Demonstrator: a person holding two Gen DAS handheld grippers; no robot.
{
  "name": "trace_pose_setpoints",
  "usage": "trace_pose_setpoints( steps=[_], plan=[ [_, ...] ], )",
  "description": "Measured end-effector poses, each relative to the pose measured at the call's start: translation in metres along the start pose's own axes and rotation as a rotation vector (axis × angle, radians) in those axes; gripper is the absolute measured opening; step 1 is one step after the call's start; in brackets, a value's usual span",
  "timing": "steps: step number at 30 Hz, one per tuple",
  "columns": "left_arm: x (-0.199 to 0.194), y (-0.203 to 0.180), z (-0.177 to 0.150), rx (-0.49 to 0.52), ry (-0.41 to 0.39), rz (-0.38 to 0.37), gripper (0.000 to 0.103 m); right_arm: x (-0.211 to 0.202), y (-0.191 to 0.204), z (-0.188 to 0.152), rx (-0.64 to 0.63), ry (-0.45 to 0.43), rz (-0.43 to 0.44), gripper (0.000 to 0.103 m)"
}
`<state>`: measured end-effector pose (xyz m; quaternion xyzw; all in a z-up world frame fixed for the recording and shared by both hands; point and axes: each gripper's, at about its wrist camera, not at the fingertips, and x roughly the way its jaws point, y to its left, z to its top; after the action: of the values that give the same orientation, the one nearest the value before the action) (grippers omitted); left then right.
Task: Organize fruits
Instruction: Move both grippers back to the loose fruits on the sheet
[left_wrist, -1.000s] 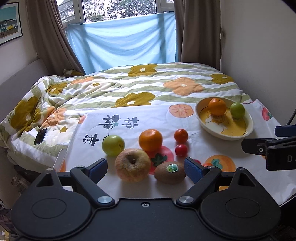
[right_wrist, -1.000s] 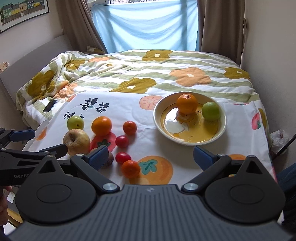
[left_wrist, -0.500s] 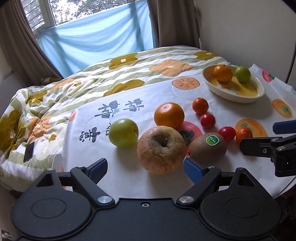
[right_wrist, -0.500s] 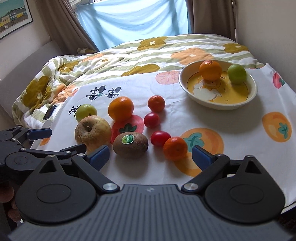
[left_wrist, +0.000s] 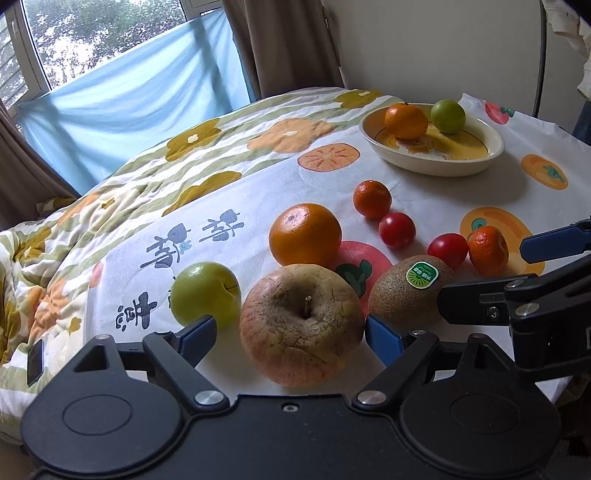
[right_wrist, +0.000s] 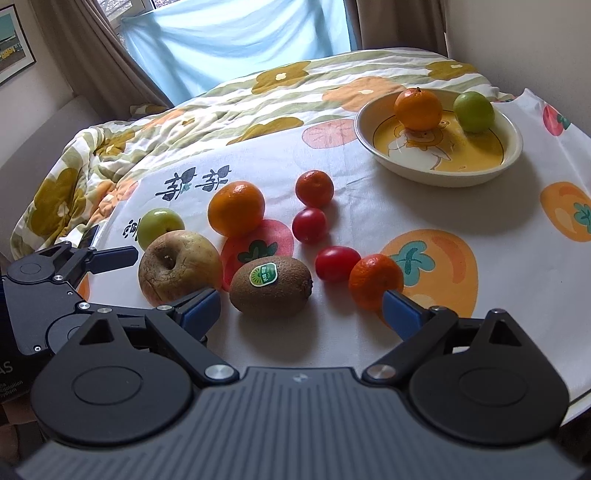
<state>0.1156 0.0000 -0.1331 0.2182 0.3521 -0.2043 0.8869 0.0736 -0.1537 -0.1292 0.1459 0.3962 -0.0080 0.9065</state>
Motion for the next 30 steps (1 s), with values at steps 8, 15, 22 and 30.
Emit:
trace_pose_setpoints(
  steps=[8,15,22,30],
  plan=[
    [0.011,-0.002,-0.001,0.047,0.007,-0.036,0.078,0.005,0.004,-0.002,0.007,0.011,-0.001,0.103],
    [0.009,-0.001,-0.002,0.048,0.006,-0.04,0.077,0.009,0.006,-0.003,0.004,0.016,0.004,0.103],
    [0.003,0.005,-0.009,0.029,0.024,-0.02,0.077,0.02,0.012,-0.003,-0.027,0.032,0.012,0.101],
    [-0.004,0.013,-0.019,0.004,0.045,0.004,0.077,0.032,0.023,-0.001,-0.067,0.018,0.01,0.093]
  ],
)
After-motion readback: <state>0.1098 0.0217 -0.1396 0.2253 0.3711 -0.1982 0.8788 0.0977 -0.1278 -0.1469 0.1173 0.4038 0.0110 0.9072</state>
